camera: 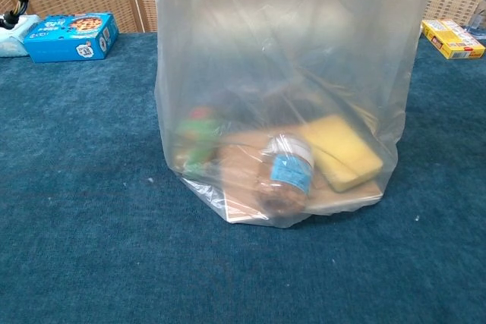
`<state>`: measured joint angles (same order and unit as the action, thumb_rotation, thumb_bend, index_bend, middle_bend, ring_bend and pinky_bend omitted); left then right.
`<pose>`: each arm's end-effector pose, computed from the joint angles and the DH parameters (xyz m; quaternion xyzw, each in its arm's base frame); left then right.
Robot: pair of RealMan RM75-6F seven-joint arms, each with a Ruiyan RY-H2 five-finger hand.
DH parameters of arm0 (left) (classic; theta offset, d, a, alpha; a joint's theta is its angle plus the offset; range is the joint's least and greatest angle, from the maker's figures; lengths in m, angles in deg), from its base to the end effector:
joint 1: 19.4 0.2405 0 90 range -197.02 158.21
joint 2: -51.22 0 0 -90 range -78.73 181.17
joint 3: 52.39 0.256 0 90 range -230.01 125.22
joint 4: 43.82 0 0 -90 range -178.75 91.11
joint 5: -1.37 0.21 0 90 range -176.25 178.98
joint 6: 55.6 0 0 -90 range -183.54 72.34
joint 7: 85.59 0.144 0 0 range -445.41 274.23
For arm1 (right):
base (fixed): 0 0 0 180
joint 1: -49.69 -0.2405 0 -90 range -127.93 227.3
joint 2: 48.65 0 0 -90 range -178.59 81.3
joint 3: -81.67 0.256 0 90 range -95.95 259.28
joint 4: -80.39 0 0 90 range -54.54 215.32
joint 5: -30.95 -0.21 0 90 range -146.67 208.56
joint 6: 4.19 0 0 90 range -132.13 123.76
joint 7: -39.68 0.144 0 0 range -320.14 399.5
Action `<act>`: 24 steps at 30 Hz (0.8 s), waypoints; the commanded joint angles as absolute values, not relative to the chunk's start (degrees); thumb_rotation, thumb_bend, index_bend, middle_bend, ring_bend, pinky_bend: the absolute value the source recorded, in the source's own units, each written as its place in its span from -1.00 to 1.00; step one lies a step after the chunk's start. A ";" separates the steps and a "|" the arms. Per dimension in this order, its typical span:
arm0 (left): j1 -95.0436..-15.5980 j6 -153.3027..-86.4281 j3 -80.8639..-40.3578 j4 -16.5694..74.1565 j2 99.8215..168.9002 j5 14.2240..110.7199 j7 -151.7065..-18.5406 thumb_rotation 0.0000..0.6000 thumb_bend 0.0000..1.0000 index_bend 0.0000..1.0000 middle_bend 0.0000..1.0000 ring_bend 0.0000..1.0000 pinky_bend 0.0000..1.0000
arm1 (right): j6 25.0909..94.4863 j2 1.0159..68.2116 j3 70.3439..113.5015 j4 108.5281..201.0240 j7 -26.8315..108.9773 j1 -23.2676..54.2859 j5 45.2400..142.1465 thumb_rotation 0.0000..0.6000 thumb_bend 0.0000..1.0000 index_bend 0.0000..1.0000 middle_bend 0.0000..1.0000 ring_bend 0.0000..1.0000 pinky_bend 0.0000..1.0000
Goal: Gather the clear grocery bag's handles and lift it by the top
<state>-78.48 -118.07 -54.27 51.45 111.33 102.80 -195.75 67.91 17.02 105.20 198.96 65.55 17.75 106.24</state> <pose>-0.0453 0.3366 0.1098 0.4646 0.7200 0.4670 0.2183 -0.0710 -0.3003 0.1562 0.4707 -0.5085 0.6998 0.1736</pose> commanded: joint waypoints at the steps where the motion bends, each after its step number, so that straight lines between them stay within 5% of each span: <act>1: -78.71 -118.17 -54.09 51.57 111.32 102.81 -195.83 -1.00 -0.65 -0.88 -0.80 -0.84 -0.44 | 67.15 16.36 106.24 199.46 65.32 17.07 105.09 1.00 -0.51 -0.15 -0.32 -0.44 -0.68; 24: -83.00 -115.98 -53.63 52.63 110.95 103.10 -196.43 -1.00 -0.67 -0.88 -0.80 -0.84 -0.47 | 61.94 12.68 111.33 202.21 64.67 13.42 96.63 1.00 -0.57 -0.27 -0.39 -0.53 -0.74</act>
